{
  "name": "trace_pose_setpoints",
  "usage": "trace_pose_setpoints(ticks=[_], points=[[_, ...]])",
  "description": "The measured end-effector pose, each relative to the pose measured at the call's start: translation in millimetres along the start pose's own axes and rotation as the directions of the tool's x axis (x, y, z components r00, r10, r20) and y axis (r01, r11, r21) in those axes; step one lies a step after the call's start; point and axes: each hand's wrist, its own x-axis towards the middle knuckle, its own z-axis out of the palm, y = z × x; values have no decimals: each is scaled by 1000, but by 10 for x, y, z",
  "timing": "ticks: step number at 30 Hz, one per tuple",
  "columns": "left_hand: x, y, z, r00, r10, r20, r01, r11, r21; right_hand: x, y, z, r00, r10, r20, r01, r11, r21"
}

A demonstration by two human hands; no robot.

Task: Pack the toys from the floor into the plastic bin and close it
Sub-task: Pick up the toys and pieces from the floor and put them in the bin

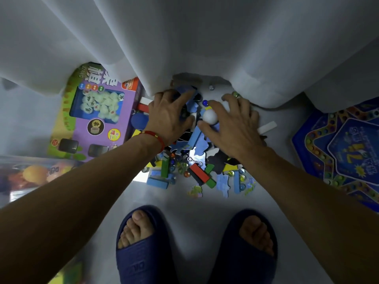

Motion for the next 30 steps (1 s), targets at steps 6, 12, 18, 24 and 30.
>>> trace_pose_setpoints(ticks=[6,12,18,24,30], points=[[-20,20,33,1000,4,17,-3,999,-44,-61,39,41,999,-43,-4,44,998,47],[-105,-89,40,996,13,-85,-27,986,-165,-140,122,23,991,-21,-130,50,973,224],[-202,-4,-126,985,-9,-170,-24,982,-188,-361,53,-216,986,65,-156,12,894,448],[-865,413,-543,923,-358,-143,263,855,-448,-956,-5,-639,946,230,231,-325,676,661],[-1665,585,-1416,914,-401,-59,245,662,-708,-1219,-543,-1731,763,134,633,-642,274,716]])
